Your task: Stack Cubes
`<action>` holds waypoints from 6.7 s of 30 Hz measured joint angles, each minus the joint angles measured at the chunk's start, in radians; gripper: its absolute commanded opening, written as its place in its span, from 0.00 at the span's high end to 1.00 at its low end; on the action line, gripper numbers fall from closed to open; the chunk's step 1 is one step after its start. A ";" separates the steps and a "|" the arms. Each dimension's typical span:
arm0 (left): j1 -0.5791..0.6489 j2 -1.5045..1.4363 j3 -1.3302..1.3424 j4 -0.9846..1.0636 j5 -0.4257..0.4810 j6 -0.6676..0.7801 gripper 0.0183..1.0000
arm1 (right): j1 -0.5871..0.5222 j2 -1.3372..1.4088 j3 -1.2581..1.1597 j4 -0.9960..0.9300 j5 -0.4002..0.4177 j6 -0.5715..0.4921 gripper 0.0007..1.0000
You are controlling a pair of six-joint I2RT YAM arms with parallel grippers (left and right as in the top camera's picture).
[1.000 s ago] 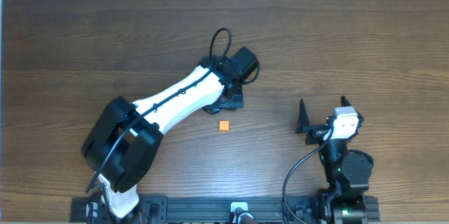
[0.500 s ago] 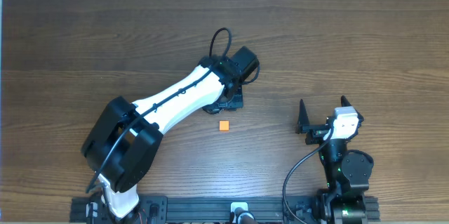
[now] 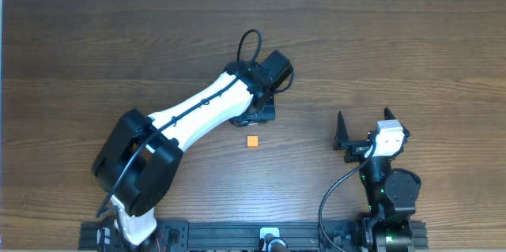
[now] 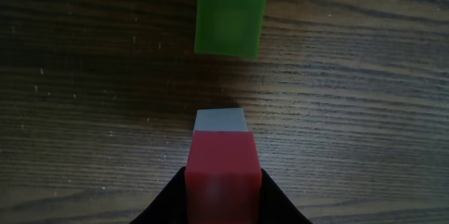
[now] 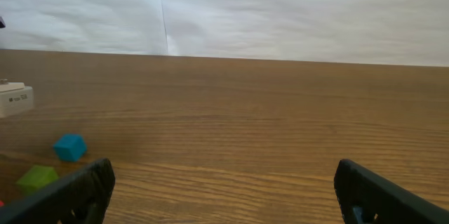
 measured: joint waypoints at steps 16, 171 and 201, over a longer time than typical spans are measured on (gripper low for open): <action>0.000 0.015 0.000 0.000 0.000 0.000 0.91 | 0.000 0.000 0.000 0.000 0.000 0.000 0.01; 0.023 -0.034 0.068 -0.101 0.040 0.019 0.94 | 0.000 0.000 0.000 0.000 0.000 0.000 0.01; 0.023 -0.014 0.071 -0.105 0.041 0.031 0.61 | 0.000 0.000 0.000 0.000 0.000 0.000 0.01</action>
